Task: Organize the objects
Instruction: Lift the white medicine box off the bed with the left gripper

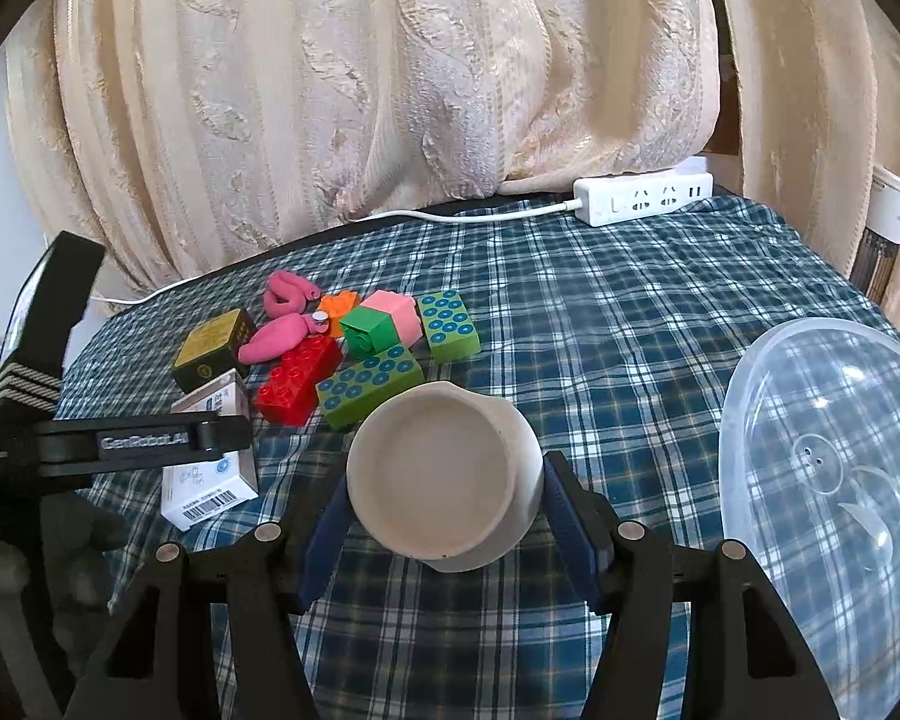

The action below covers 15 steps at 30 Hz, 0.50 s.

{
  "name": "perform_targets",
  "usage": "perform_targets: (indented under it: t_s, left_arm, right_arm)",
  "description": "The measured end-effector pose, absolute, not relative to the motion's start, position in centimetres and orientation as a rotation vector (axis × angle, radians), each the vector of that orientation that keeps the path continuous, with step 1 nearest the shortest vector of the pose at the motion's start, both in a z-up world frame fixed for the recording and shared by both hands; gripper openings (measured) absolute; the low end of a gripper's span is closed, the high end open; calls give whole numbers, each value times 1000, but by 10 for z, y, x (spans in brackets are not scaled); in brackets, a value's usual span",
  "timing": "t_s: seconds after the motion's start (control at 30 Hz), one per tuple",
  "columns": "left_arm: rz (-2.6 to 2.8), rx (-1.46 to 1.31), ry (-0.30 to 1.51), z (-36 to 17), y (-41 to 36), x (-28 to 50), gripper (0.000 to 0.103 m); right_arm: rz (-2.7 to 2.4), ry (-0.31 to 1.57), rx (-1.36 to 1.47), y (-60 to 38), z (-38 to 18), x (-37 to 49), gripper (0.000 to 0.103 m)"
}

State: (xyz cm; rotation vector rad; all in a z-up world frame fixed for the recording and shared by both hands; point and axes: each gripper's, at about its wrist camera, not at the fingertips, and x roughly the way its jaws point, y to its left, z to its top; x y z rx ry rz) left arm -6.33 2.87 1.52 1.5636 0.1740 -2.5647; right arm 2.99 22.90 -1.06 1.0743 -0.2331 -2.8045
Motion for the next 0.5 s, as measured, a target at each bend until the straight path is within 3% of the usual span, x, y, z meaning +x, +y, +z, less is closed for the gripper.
perform_targets:
  t_s: [0.3,0.37,0.43,0.5]
  left_arm:
    - [-2539,1548,145,3,20,-66,102]
    - [-2573,1507,126,6,18,-62,91]
    - [-2607,1480,104,10,19,-58,72]
    - [-2628,1470,92,12,17,-53,65]
  right_arm:
    - [-2789,-230,1079,228,-11,31,64]
    - [-2787,-234,1082,228,-11,30,64]
    - [-2784,-237,1083,228,-11,30,64]
    - [-2782,-241,1086,228,-12,30,64]
